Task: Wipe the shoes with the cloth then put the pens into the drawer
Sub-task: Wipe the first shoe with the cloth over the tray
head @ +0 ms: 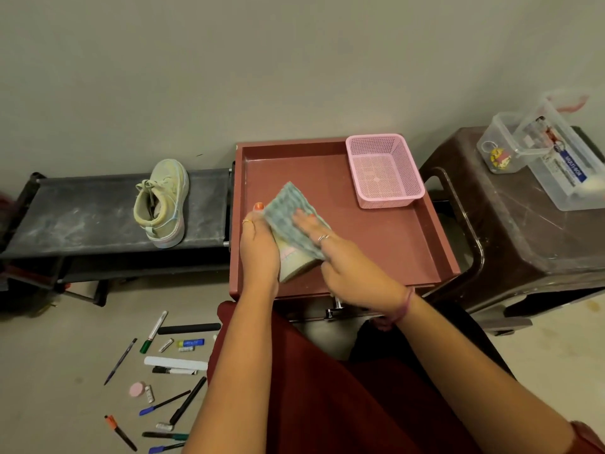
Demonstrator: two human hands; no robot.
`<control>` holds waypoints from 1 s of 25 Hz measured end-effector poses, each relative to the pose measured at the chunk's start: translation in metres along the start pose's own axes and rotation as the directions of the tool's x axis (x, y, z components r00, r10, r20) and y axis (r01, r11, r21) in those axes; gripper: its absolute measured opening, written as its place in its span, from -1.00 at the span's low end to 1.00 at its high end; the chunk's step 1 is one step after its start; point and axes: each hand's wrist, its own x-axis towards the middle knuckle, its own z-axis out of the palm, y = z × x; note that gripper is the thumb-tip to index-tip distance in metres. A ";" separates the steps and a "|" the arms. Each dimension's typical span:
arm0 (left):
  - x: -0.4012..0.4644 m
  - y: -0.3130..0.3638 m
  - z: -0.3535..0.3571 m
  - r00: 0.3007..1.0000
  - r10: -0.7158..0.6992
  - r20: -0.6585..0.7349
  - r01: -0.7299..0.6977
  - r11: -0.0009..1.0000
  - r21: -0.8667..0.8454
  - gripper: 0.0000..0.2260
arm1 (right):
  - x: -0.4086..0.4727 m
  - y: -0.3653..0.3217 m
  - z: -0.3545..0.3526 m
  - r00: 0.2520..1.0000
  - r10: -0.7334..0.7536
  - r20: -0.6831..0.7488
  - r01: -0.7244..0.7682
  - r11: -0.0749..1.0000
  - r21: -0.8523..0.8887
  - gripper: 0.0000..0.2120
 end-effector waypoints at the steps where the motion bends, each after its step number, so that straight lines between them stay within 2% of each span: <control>1: 0.000 -0.001 -0.001 1.000 0.001 0.013 -0.001 1.000 -0.010 -0.74 | -0.006 -0.004 0.010 0.997 -0.065 -0.031 0.064 0.997 -0.035 -0.23; 3: -0.001 -0.003 -0.003 1.000 -0.003 0.030 0.005 0.998 -0.063 -0.70 | -0.013 0.010 0.027 0.984 -0.112 -0.142 0.106 0.993 -0.049 -0.22; 4: -0.002 -0.003 -0.003 1.000 -0.014 0.020 0.016 0.995 -0.103 -0.71 | -0.013 0.027 0.033 0.976 -0.077 -0.205 0.071 0.997 -0.037 -0.24; 7: -0.006 -0.002 -0.005 0.999 -0.038 -0.020 0.033 0.980 -0.196 -0.77 | -0.005 0.066 0.033 0.959 0.160 -0.234 -0.158 0.987 0.030 -0.28; 8: -0.008 -0.005 -0.005 0.999 -0.023 -0.024 0.018 0.977 -0.215 -0.76 | -0.001 0.066 0.029 0.955 0.188 -0.229 -0.182 0.982 0.046 -0.28; 10: -0.008 -0.014 -0.006 0.999 -0.025 -0.047 0.012 0.966 -0.260 -0.73 | -0.002 0.047 0.028 0.968 0.123 -0.217 -0.110 0.991 0.072 -0.27; 12: -0.004 -0.025 -0.006 0.996 -0.064 -0.067 0.036 0.937 -0.348 -0.70 | -0.014 0.024 0.034 0.981 -0.018 -0.196 0.027 0.999 0.044 -0.28; 14: -0.003 -0.039 -0.003 0.994 -0.107 -0.032 0.083 0.902 -0.423 -0.63 | -0.024 0.031 0.039 0.970 -0.136 -0.202 0.127 0.990 -0.055 -0.28; 15: -0.003 -0.044 -0.001 0.992 -0.126 -0.022 0.103 0.889 -0.447 -0.62 | -0.025 0.046 0.037 0.972 -0.138 -0.191 0.123 0.989 -0.088 -0.28; 18: -0.005 -0.050 0.002 0.984 -0.162 -0.072 0.114 0.889 -0.443 -0.69 | -0.008 0.090 0.021 0.988 -0.004 -0.155 -0.019 0.989 -0.148 -0.26; 21: -0.005 -0.058 0.001 0.992 -0.097 -0.084 0.054 0.911 -0.409 -0.70 | 0.010 0.087 0.014 0.972 0.161 -0.173 -0.183 0.975 -0.123 -0.26; 23: -0.001 -0.065 -0.003 0.997 -0.012 -0.081 -0.019 0.928 -0.371 -0.73 | 0.005 0.058 0.026 0.983 0.155 -0.098 -0.162 0.984 -0.072 -0.29; 25: 0.005 -0.073 -0.005 0.996 0.048 -0.077 -0.068 0.955 -0.289 -0.78 | -0.012 0.031 0.045 0.999 0.021 -0.031 -0.025 0.991 -0.134 -0.28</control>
